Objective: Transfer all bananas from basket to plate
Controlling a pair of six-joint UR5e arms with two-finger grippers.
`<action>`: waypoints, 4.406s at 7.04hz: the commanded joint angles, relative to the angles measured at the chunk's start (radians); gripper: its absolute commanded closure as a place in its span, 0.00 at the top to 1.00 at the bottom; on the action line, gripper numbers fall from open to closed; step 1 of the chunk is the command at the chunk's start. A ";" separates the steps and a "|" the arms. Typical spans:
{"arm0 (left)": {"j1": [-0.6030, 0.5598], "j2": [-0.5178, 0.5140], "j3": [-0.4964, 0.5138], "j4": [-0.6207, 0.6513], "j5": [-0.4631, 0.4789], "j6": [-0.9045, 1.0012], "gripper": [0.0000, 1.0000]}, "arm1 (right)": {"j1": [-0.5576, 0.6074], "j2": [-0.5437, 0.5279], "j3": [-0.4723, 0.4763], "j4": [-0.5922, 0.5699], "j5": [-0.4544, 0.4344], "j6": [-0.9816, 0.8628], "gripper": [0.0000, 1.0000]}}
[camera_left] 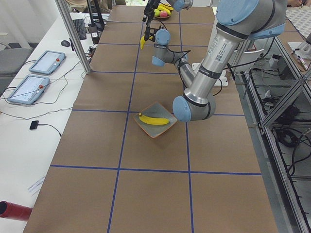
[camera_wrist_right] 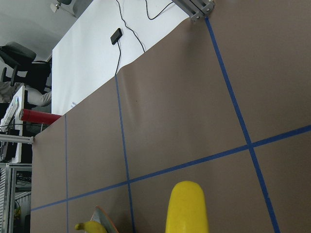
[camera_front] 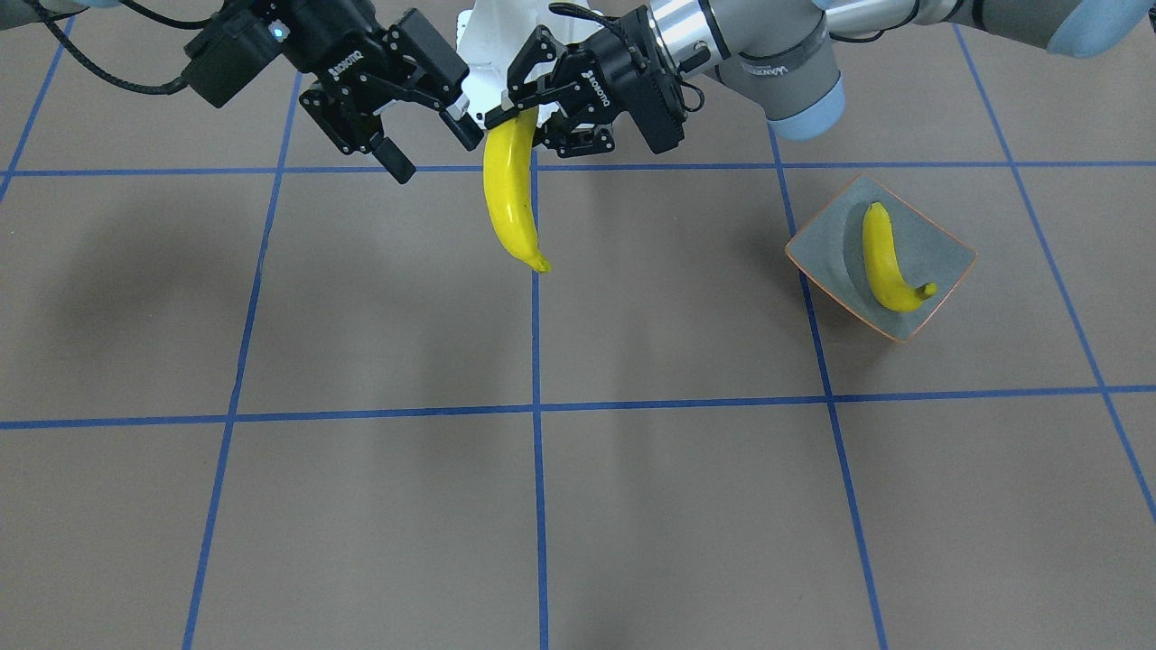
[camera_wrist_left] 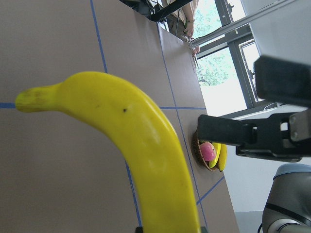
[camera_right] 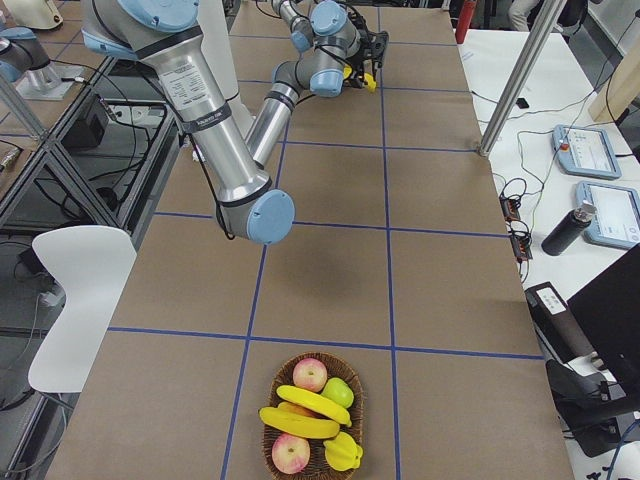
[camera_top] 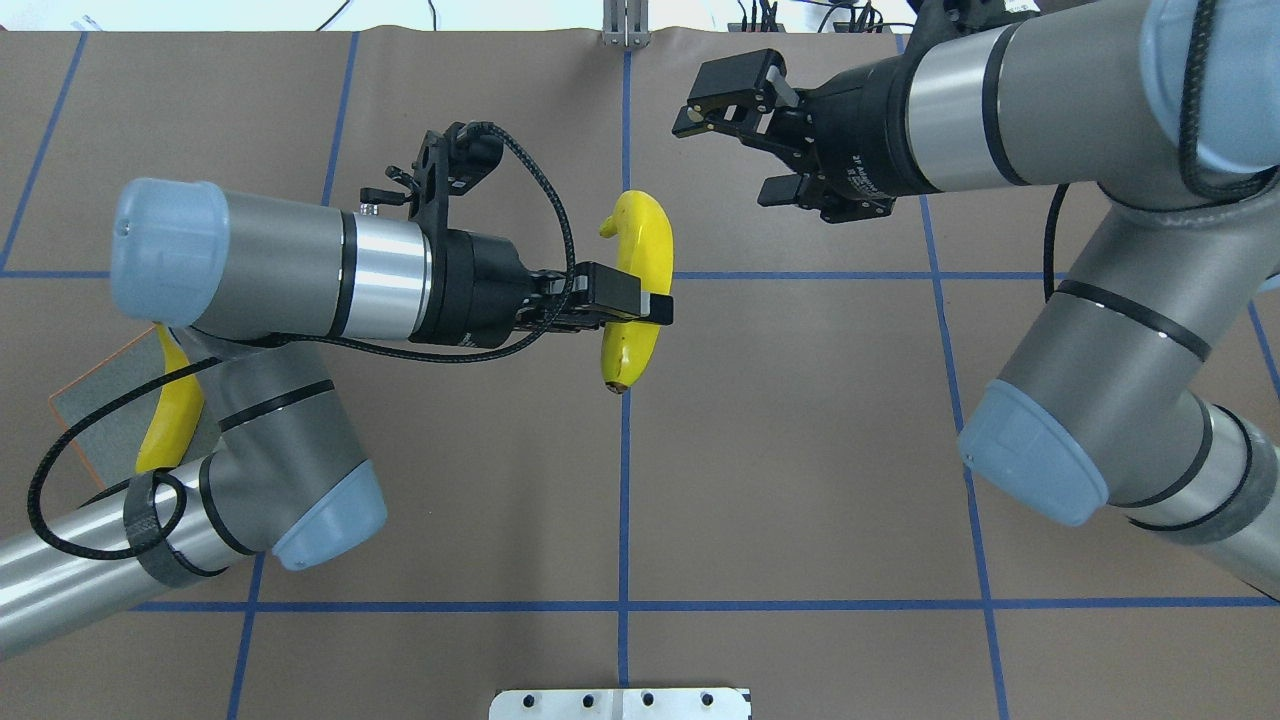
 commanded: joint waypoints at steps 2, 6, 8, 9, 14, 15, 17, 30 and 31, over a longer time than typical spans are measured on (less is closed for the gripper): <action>-0.025 0.235 -0.064 0.007 -0.020 0.113 0.00 | 0.119 -0.070 -0.010 -0.213 0.039 -0.165 1.00; -0.096 0.511 -0.064 0.009 -0.021 0.431 0.00 | 0.268 -0.213 -0.060 -0.378 0.059 -0.593 1.00; -0.145 0.614 -0.063 0.009 -0.021 0.578 0.00 | 0.352 -0.271 -0.123 -0.376 0.071 -0.791 1.00; -0.169 0.657 -0.061 0.013 -0.018 0.680 0.00 | 0.388 -0.280 -0.151 -0.372 0.074 -0.848 1.00; -0.162 0.746 -0.047 0.009 -0.004 0.868 0.87 | 0.579 -0.328 -0.274 -0.369 0.232 -1.234 1.00; -0.160 0.748 -0.049 0.006 -0.004 0.870 0.99 | 0.610 -0.345 -0.286 -0.367 0.248 -1.284 1.00; -0.162 0.731 -0.078 0.009 -0.062 0.864 1.00 | 0.638 -0.368 -0.309 -0.367 0.251 -1.350 1.00; -0.219 0.618 -0.087 0.015 -0.179 0.852 1.00 | 0.963 -0.902 -0.737 0.324 0.383 -1.561 0.95; -0.220 0.618 -0.089 0.015 -0.179 0.852 1.00 | 0.963 -0.902 -0.761 0.388 0.375 -1.491 0.95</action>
